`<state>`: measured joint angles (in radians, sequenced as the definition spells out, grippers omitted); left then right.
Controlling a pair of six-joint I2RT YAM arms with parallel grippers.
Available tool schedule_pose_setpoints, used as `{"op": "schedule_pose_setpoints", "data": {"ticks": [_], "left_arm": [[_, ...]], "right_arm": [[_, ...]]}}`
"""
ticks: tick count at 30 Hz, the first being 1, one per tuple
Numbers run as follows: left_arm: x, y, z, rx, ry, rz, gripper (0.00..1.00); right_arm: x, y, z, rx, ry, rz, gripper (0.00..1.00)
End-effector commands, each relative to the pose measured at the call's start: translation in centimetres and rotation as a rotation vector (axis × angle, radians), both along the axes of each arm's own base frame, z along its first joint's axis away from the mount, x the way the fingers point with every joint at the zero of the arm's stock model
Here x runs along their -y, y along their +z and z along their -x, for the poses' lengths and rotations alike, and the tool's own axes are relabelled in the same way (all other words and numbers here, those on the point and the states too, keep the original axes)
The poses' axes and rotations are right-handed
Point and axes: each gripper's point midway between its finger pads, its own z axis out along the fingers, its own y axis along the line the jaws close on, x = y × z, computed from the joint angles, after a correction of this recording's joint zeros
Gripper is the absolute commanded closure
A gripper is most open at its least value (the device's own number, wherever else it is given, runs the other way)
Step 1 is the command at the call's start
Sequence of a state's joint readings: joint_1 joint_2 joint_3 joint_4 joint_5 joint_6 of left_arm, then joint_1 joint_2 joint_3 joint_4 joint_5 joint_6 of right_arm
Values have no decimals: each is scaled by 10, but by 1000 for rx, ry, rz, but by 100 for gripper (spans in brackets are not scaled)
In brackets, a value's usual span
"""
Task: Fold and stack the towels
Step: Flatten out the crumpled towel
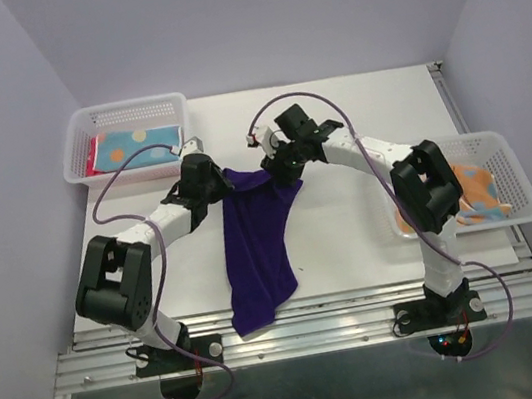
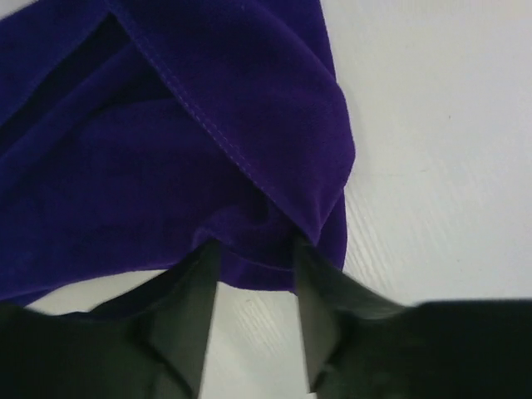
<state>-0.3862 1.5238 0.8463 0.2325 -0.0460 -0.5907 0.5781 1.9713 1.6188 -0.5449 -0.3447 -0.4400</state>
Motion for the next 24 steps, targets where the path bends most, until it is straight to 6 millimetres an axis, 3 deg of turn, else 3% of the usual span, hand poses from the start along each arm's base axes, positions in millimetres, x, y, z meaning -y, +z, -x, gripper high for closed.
{"op": "schedule_pose_setpoints", "data": {"ticks": [1, 5, 6, 7, 8, 9, 11, 12, 13, 15, 19, 22, 24], "left_arm": [[16, 25, -20, 100, -46, 95, 100], [15, 22, -20, 100, -46, 95, 100], [15, 25, -20, 107, -44, 98, 100], [15, 27, -19, 109, -44, 103, 100], [14, 26, -17, 108, -47, 105, 100], [16, 29, -16, 114, -52, 109, 100], [15, 37, -15, 132, -56, 114, 100], [15, 37, -14, 131, -56, 116, 100], [16, 40, -13, 138, -59, 121, 100], [16, 43, -11, 141, -65, 124, 100], [16, 46, -9, 145, -65, 133, 100], [15, 44, -9, 141, -63, 129, 100], [14, 42, -9, 134, -59, 126, 100]], "right_arm": [[-12, 5, -27, 105, -75, -43, 44], [3, 14, -43, 143, -281, -61, 3], [8, 17, -46, 149, -351, -74, 0], [10, 20, -43, 150, -370, -86, 0], [16, 7, -33, 122, -378, -70, 0], [17, 18, -28, 125, -402, -108, 0], [20, 13, -18, 133, -434, -112, 0], [19, 2, -2, 112, -438, -102, 0], [26, -3, -1, 143, -490, -67, 0], [22, -14, 13, 157, -511, -41, 0], [11, -16, 17, 160, -558, -95, 0], [6, -14, 7, 179, -607, -129, 0], [5, -24, 5, 170, -618, -115, 0]]}}
